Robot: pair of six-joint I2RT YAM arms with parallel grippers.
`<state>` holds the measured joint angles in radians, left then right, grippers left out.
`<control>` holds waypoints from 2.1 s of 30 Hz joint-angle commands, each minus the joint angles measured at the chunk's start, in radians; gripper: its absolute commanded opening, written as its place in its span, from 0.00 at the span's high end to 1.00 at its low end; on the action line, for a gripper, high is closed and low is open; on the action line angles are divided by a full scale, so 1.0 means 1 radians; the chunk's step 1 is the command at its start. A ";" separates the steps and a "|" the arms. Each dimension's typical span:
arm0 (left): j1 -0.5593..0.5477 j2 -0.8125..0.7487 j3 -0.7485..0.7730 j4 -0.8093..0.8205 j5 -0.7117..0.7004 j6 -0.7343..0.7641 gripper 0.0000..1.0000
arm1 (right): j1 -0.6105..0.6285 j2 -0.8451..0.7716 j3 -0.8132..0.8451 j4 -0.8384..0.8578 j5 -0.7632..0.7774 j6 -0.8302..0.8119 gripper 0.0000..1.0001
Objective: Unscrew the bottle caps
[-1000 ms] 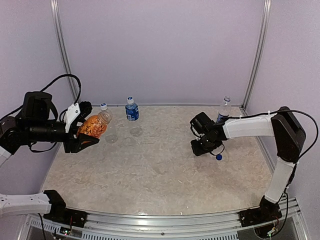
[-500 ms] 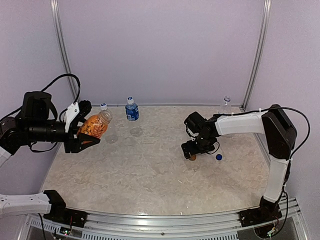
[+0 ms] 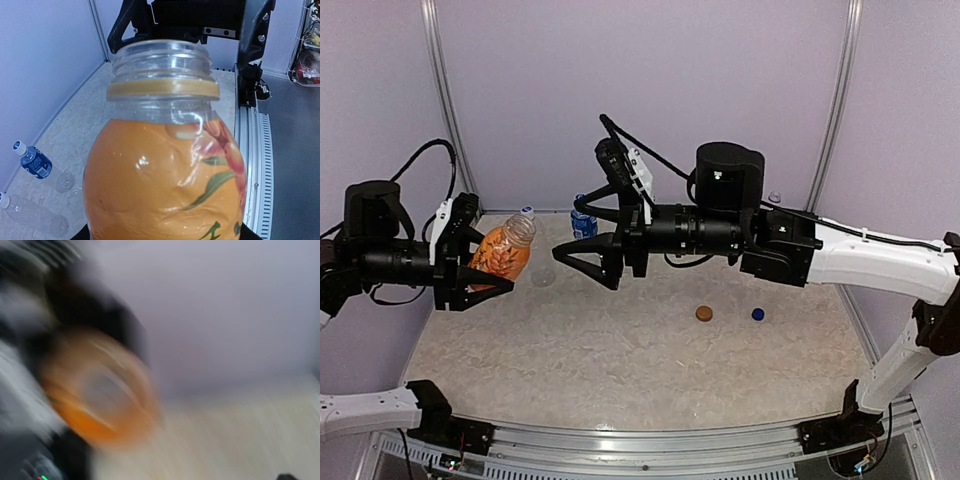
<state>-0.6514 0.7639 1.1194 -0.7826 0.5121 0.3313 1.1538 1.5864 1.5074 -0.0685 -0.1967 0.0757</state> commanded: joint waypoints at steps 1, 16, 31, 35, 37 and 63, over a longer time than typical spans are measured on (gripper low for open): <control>0.004 -0.013 0.018 0.041 0.085 -0.027 0.64 | -0.022 0.070 -0.054 0.590 -0.342 0.076 0.01; -0.008 -0.003 0.027 0.072 0.067 -0.040 0.63 | 0.002 0.291 0.252 0.446 -0.395 0.161 0.28; -0.013 0.012 0.039 0.085 0.049 -0.019 0.63 | 0.025 0.310 0.252 0.373 -0.424 0.129 0.60; -0.014 0.011 0.037 0.078 0.050 -0.016 0.63 | 0.026 0.294 0.232 0.383 -0.402 0.127 0.97; -0.014 0.010 0.031 0.077 0.049 -0.015 0.63 | 0.025 0.288 0.229 0.374 -0.393 0.124 1.00; 0.466 -0.381 -0.432 0.355 -0.339 -0.357 0.01 | -0.564 0.278 -0.179 0.166 0.459 0.050 1.00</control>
<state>-0.2607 0.4389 0.7536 -0.4709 0.2214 0.0914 0.6117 1.8065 1.3247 -0.0067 0.2737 0.1593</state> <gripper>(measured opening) 0.988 0.342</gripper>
